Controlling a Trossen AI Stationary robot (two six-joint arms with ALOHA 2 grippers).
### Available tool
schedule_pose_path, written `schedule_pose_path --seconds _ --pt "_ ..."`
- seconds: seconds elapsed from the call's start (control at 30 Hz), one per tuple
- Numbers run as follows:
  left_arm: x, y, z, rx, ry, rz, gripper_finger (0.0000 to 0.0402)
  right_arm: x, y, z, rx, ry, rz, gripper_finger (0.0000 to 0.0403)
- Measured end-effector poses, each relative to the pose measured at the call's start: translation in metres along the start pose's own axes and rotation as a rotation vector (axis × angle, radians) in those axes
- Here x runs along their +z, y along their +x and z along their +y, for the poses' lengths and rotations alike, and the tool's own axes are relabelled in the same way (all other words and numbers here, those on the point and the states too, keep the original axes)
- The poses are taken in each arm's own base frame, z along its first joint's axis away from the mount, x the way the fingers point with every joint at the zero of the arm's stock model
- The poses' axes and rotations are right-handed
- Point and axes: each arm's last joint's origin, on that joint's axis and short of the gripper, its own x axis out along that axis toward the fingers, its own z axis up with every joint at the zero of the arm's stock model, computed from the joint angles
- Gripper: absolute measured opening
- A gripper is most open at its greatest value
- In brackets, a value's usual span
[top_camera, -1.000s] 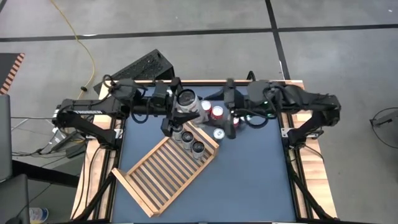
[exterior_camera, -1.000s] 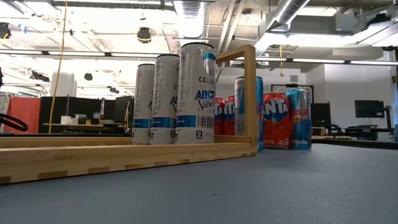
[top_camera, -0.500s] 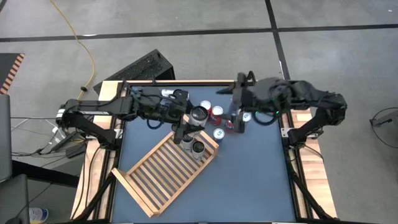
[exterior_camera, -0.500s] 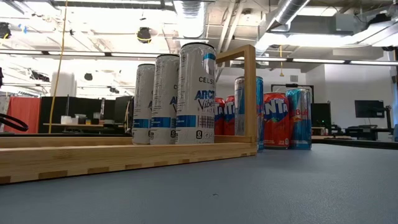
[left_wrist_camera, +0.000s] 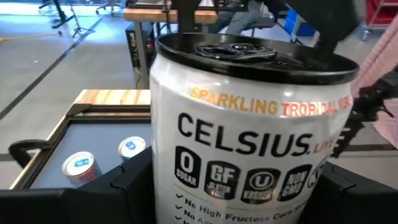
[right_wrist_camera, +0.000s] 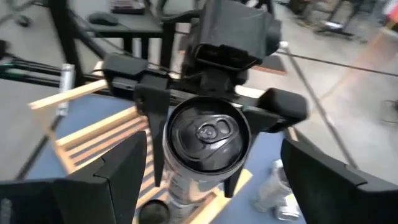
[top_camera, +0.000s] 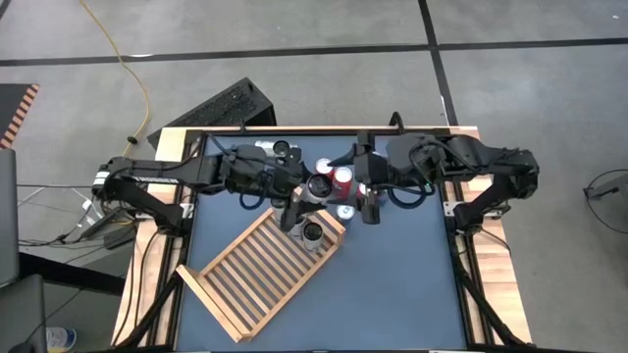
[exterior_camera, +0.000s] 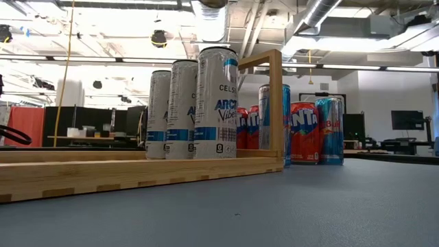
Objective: Place canned beverage on shelf
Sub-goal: Put the top right white yellow soda can on the shelf
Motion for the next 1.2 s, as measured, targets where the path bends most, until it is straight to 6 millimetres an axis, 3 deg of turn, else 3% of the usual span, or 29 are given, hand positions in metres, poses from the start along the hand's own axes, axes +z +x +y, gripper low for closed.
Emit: schedule_pose_path --seconds 0.23,0.7,1.2 --pt "-0.001 0.0 -0.003 -0.006 0.014 0.007 0.0256 0.0 0.022 -0.001 0.045 -0.023 -0.011 0.0338" --pt "-0.002 0.0 -0.002 0.005 0.013 0.019 0.0256 -0.006 0.04 -0.005 0.086 -0.063 0.019 0.0332" --pt "-0.005 -0.001 -0.002 0.008 0.012 0.052 0.0256 -0.008 0.046 -0.004 0.081 -0.062 0.037 0.0224"
